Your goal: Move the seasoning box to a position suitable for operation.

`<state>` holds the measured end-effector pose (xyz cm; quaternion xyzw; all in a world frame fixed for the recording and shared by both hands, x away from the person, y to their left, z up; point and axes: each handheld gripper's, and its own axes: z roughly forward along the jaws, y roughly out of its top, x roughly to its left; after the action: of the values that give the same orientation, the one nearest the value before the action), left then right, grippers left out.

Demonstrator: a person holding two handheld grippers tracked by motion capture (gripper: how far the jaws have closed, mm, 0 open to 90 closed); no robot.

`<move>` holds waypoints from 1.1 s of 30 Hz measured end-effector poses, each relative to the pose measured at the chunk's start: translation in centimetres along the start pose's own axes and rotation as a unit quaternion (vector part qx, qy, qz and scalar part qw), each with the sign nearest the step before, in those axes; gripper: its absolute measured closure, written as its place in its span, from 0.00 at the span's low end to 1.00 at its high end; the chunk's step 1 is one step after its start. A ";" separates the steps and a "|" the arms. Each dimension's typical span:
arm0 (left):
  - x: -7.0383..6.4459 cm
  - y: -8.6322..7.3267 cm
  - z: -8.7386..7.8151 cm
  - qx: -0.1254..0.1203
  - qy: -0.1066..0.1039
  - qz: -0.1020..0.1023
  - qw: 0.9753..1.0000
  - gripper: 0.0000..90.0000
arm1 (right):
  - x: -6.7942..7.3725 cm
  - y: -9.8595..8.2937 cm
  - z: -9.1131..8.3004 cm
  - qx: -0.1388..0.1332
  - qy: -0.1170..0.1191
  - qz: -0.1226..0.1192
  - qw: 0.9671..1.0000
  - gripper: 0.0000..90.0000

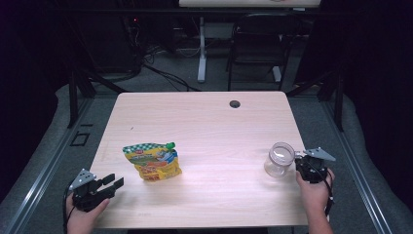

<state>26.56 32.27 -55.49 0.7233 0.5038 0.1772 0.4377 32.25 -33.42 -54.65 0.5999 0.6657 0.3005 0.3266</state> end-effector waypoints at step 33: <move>0.1 0.0 0.0 -0.003 0.004 -0.003 1.000 0.61 | 0.8 0.3 0.5 0.001 -0.041 0.034 0.999 0.96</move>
<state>26.60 32.31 -55.54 0.7198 0.5072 0.1802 0.4384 32.73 -32.55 -54.78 0.6344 0.6311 0.2864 0.3425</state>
